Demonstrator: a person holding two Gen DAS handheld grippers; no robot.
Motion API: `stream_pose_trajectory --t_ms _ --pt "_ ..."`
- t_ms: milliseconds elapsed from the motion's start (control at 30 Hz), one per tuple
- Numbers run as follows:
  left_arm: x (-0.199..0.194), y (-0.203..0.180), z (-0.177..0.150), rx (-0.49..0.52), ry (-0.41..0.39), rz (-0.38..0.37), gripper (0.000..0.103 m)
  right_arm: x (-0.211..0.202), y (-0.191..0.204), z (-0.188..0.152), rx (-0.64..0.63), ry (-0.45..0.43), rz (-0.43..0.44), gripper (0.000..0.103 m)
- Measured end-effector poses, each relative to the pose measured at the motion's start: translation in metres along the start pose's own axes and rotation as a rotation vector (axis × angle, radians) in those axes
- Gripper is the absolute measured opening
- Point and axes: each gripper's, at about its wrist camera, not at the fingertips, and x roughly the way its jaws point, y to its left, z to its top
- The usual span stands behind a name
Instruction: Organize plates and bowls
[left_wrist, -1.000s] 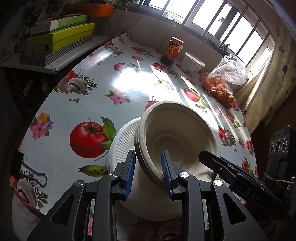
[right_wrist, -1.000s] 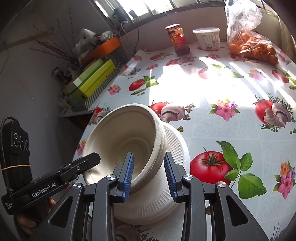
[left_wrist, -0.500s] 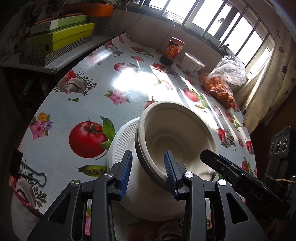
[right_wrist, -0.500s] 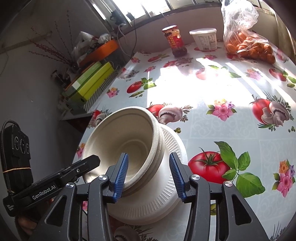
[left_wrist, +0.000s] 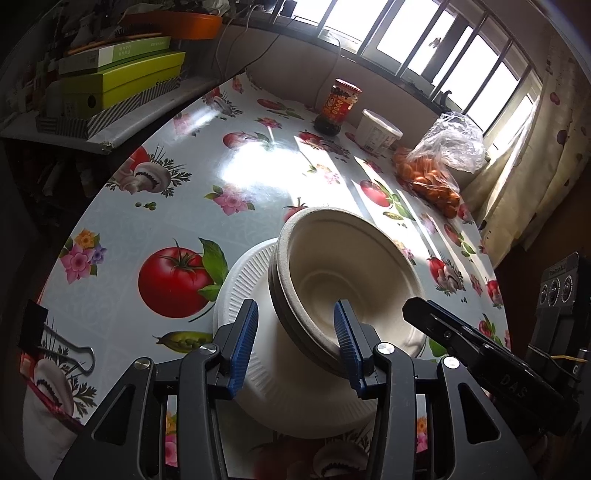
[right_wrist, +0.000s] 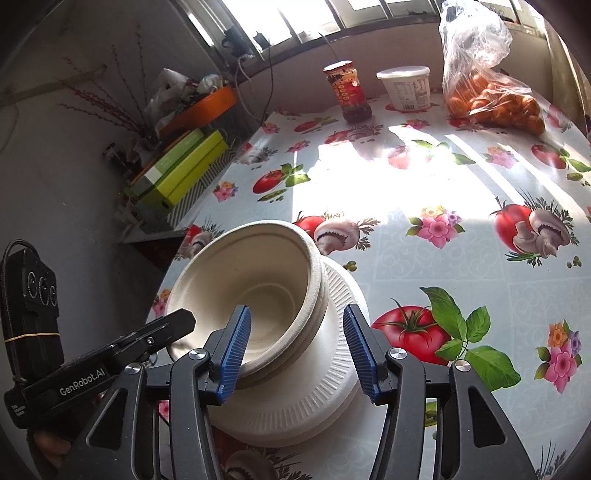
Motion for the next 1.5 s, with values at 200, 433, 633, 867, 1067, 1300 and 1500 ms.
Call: stream_pose_trajectory --t_ms 200,433,633,867,1067,1300,1500 --pt "-0.011 0.004 -0.003 0.002 -0.019 0.004 0.044 -0.011 0.003 -0.003 -0.017 -0.023 -0.001 0.057" --pt "-0.025 0.001 -0.009 0.024 -0.054 0.016 0.044 -0.024 0.008 -0.008 -0.045 -0.049 -0.018 0.058" --pt "-0.032 -0.003 -0.019 0.055 -0.066 0.035 0.044 -0.035 0.011 -0.017 -0.068 -0.068 -0.018 0.058" --pt "-0.038 -0.001 -0.039 0.076 -0.074 0.056 0.044 -0.045 0.012 -0.033 -0.115 -0.083 -0.043 0.058" --pt "-0.039 0.003 -0.056 0.098 -0.072 0.082 0.044 -0.053 0.009 -0.048 -0.157 -0.101 -0.077 0.058" --pt "-0.042 0.002 -0.076 0.153 -0.094 0.133 0.044 -0.058 0.008 -0.066 -0.212 -0.102 -0.123 0.059" --pt "-0.038 0.0 -0.093 0.171 -0.075 0.139 0.044 -0.058 0.002 -0.079 -0.213 -0.078 -0.141 0.06"
